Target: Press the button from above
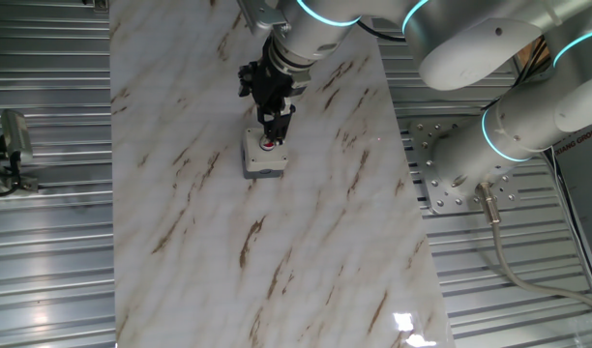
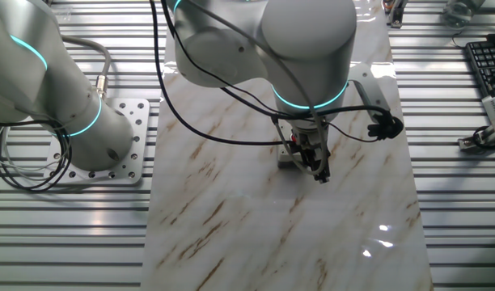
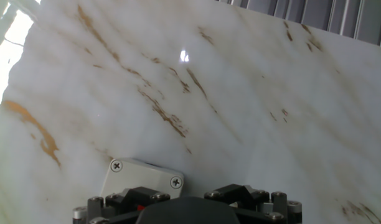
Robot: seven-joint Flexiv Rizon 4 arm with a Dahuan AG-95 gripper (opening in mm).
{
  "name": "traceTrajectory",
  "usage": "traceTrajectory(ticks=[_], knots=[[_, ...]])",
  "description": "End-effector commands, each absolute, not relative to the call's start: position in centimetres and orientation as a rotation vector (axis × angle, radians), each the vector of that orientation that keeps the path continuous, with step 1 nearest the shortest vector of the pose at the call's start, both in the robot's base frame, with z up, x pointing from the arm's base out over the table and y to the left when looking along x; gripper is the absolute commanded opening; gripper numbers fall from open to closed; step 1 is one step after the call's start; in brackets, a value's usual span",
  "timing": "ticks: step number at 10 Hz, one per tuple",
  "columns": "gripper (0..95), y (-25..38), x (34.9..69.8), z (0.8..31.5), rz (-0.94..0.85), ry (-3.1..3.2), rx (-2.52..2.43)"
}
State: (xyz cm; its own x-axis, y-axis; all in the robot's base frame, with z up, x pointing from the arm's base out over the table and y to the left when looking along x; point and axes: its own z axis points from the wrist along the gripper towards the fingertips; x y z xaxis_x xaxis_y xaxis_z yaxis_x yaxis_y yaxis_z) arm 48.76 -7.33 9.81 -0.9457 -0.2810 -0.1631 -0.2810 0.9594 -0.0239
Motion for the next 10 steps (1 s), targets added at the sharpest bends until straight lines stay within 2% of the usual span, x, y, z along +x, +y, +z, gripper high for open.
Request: traceTrajectory(ticks=[1,10], knots=[[95.0,-7.31,48.75,9.82,0.000,2.941,-0.410],[95.0,-7.02,48.90,9.60,0.008,2.942,-0.399]])
